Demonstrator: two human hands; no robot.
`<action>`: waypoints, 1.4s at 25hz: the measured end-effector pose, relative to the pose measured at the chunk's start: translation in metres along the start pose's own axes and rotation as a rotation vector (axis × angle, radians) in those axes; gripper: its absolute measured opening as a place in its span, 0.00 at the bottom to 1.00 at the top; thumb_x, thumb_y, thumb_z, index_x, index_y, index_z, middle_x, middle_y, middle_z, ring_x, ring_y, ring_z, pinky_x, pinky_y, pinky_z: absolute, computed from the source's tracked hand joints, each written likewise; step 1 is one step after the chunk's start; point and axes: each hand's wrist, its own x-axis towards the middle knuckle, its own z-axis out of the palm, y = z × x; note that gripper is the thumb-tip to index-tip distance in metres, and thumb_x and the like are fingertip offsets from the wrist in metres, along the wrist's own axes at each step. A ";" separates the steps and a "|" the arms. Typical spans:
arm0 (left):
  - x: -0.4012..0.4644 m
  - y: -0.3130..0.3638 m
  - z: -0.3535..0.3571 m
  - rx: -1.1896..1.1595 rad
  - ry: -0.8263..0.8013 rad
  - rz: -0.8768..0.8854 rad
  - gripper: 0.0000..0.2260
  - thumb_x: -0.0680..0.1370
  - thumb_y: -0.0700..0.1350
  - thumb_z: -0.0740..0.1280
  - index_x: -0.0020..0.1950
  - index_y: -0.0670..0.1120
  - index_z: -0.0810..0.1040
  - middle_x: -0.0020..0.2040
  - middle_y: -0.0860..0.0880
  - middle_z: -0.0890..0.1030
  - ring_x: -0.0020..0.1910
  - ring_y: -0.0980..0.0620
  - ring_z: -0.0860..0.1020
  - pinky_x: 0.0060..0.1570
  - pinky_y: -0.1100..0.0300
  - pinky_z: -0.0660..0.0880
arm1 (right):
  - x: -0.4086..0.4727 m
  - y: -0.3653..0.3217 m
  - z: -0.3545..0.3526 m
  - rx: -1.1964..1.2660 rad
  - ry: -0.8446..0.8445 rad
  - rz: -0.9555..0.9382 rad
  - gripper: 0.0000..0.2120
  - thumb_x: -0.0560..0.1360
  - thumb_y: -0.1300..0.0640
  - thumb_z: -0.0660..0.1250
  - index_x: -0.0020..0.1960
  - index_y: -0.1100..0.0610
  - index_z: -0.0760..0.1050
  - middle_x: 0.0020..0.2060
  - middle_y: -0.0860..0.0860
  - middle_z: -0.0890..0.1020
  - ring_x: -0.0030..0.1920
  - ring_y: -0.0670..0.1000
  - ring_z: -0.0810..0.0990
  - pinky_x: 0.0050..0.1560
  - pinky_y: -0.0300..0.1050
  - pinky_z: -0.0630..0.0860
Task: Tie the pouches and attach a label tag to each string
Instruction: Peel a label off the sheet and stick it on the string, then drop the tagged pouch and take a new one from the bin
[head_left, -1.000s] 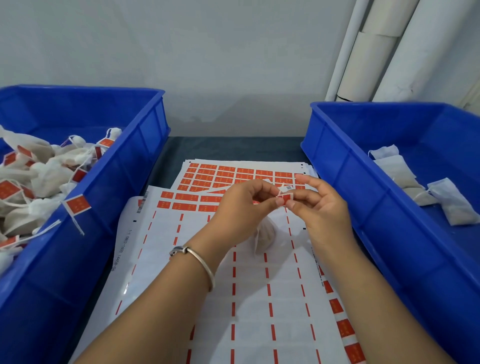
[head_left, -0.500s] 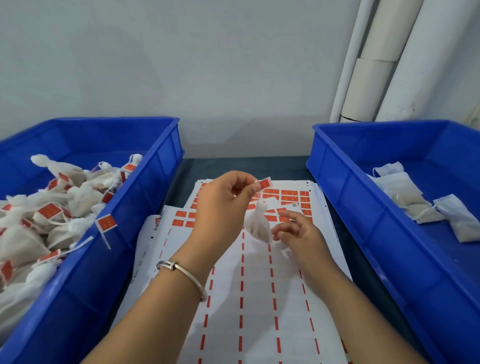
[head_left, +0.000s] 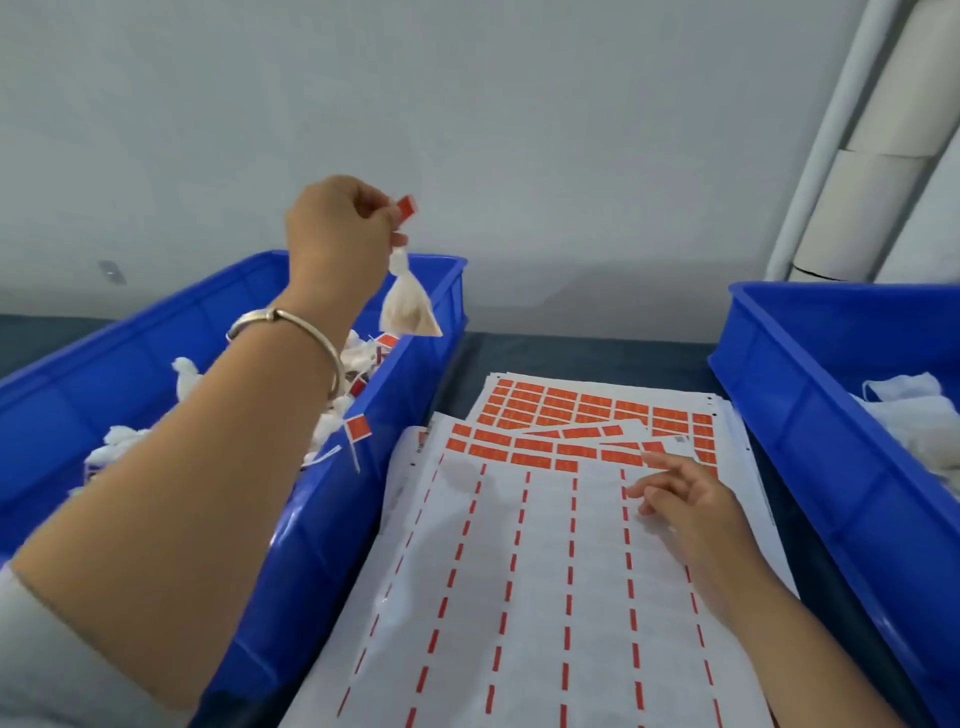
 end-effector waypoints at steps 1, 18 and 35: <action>0.009 -0.009 -0.005 0.053 0.009 -0.028 0.09 0.77 0.41 0.66 0.38 0.50 0.74 0.34 0.54 0.80 0.29 0.65 0.79 0.26 0.70 0.73 | -0.001 -0.001 0.000 -0.005 0.004 0.006 0.07 0.79 0.56 0.63 0.53 0.45 0.76 0.42 0.40 0.83 0.43 0.43 0.83 0.39 0.34 0.75; -0.008 -0.085 -0.004 0.443 -0.297 -0.262 0.05 0.77 0.39 0.62 0.42 0.43 0.76 0.34 0.47 0.77 0.30 0.54 0.74 0.26 0.66 0.69 | 0.002 0.000 0.002 -0.079 0.075 -0.028 0.07 0.79 0.57 0.62 0.50 0.47 0.77 0.40 0.40 0.83 0.41 0.42 0.82 0.39 0.33 0.74; -0.223 -0.062 0.095 0.358 -0.883 0.040 0.12 0.79 0.51 0.63 0.61 0.55 0.76 0.65 0.55 0.75 0.59 0.54 0.75 0.57 0.66 0.69 | 0.012 -0.123 -0.080 -0.607 0.320 -0.306 0.11 0.79 0.60 0.60 0.49 0.49 0.79 0.47 0.44 0.78 0.43 0.41 0.74 0.41 0.34 0.69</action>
